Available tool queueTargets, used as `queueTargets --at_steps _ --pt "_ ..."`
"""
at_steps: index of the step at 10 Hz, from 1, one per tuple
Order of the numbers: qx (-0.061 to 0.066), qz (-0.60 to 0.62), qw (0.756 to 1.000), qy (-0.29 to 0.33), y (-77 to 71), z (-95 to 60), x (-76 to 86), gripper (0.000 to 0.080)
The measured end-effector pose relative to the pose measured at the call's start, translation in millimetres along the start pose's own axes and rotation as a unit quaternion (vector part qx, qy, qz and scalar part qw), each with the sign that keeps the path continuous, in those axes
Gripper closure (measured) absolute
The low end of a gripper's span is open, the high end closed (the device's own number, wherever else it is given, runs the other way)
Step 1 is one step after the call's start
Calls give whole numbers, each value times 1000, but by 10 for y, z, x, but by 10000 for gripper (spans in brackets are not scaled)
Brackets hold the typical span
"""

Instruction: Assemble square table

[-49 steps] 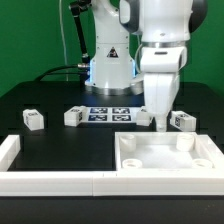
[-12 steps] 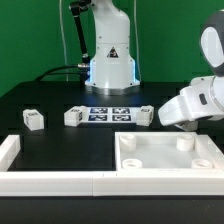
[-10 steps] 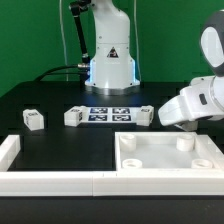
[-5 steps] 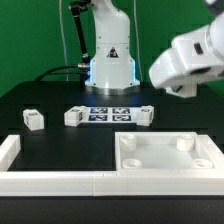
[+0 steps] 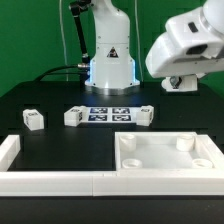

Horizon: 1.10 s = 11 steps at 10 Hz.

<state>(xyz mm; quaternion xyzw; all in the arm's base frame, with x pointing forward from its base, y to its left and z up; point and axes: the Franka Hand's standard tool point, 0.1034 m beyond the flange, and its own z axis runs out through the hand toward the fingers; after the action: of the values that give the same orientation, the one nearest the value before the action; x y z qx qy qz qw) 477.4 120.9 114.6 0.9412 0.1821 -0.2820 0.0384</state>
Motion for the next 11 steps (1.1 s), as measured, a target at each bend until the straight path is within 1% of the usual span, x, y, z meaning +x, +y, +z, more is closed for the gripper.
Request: queueTargets --at_steps 1,2,3,4,5,6,8,10,11 --pt "1 -1 999 36 152 -232 134 509" --pt "-4 -2 994 106 319 -515 326 509" --pt "-10 -9 988 156 482 -695 421 509" --pt "-16 -12 980 197 557 -784 483 509" --pt "-20 -13 975 222 527 -733 474 509" --pt "-22 -12 964 266 542 -755 518 509" --pt "-34 -12 937 347 588 -783 568 509" --pt "-39 -11 911 411 622 -774 600 509" --pt "-34 -7 909 416 649 -724 614 509"
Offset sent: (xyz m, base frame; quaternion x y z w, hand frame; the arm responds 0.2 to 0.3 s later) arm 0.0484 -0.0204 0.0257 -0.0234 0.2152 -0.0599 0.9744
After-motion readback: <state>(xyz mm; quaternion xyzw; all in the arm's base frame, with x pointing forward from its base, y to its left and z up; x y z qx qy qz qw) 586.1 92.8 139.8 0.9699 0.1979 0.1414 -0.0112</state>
